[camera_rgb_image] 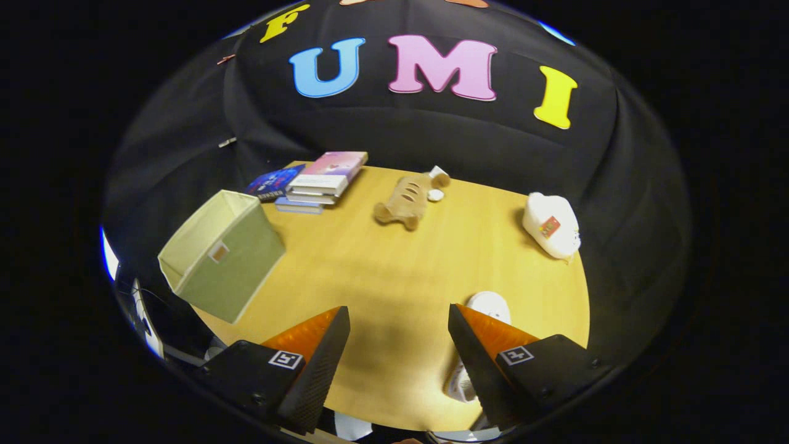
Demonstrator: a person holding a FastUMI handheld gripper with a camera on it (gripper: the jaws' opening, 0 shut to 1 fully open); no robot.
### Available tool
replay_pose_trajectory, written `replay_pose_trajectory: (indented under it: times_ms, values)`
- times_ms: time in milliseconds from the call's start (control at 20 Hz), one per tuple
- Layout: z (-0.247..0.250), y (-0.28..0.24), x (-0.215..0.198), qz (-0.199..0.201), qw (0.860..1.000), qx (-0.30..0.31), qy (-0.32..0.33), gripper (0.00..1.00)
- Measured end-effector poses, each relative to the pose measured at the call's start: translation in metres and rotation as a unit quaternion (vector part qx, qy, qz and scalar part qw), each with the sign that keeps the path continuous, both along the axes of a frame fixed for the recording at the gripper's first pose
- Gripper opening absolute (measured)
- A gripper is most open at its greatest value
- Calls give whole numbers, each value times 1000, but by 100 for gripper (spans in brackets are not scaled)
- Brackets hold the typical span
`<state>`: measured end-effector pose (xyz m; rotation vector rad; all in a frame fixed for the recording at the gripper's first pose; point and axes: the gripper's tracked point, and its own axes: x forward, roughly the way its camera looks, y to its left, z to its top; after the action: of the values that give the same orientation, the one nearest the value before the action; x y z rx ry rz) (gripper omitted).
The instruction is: Open the storage box then place both shoes into the box .Put the left shoe in first, then the right shoe, with the right side of both shoes facing outward in a uniform manner.
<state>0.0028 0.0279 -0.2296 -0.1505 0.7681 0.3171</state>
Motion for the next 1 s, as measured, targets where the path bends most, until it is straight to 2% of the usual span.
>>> replay_pose_trajectory:
  times_ms: [350, 800, 850, 900, 1000]
  values:
    - [-60, -117, -4, -25, 997, -64, 35, 99]
    - [-133, -143, -11, -39, 989, -69, 125, 95]
    - [-137, -146, -11, -42, 988, -70, 129, 91]
    - [-140, -147, -9, -46, 988, -68, 132, 79]
    - [-146, -149, -8, -53, 987, -61, 141, 75]
